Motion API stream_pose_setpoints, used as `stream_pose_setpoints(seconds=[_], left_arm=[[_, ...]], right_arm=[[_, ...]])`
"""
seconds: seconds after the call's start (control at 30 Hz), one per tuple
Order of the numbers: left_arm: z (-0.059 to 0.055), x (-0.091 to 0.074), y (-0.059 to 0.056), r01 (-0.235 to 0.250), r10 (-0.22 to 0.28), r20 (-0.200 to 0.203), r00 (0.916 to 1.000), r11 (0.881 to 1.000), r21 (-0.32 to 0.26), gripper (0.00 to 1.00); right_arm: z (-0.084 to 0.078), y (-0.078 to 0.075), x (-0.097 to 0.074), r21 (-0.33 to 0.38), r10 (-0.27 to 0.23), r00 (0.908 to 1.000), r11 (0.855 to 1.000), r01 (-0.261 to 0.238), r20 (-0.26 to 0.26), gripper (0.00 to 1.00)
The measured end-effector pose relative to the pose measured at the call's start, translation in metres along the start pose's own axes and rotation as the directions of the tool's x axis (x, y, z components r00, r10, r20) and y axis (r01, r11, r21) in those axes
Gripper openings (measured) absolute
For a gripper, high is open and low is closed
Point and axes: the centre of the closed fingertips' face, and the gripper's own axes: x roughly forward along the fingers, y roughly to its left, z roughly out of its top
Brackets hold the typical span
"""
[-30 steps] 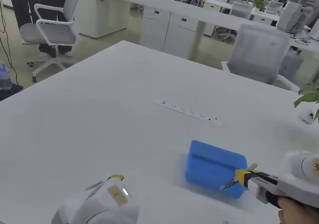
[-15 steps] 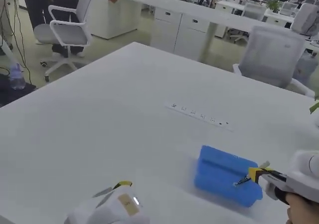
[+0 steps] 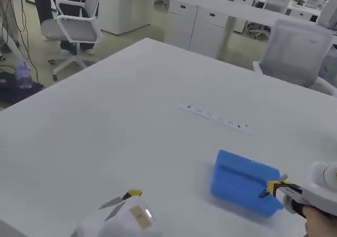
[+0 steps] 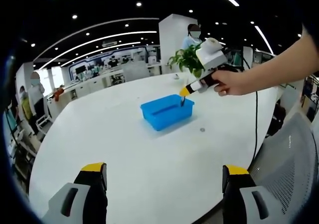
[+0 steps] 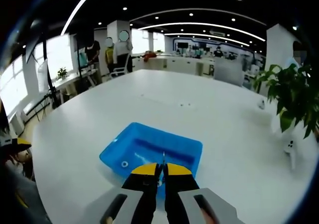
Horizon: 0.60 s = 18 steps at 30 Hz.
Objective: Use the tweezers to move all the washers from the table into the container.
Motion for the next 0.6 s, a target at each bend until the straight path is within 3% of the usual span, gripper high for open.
stream_pose_setpoints(seconds=[0.33, 0.6], left_arm=[[-0.001, 0.001, 0.001, -0.001, 0.001, -0.004, 1.0000, 1.000, -0.005, 0.99], [-0.001, 0.001, 0.000, 0.003, -0.003, -0.010, 0.9999, 1.000, -0.001, 0.99]], right_arm=[[-0.014, -0.004, 0.010, -0.030, -0.009, 0.9994, 1.000, 0.008, -0.033, 0.00], [-0.014, -0.004, 0.007, -0.034, -0.013, 0.9996, 0.999, 0.012, -0.024, 0.00]])
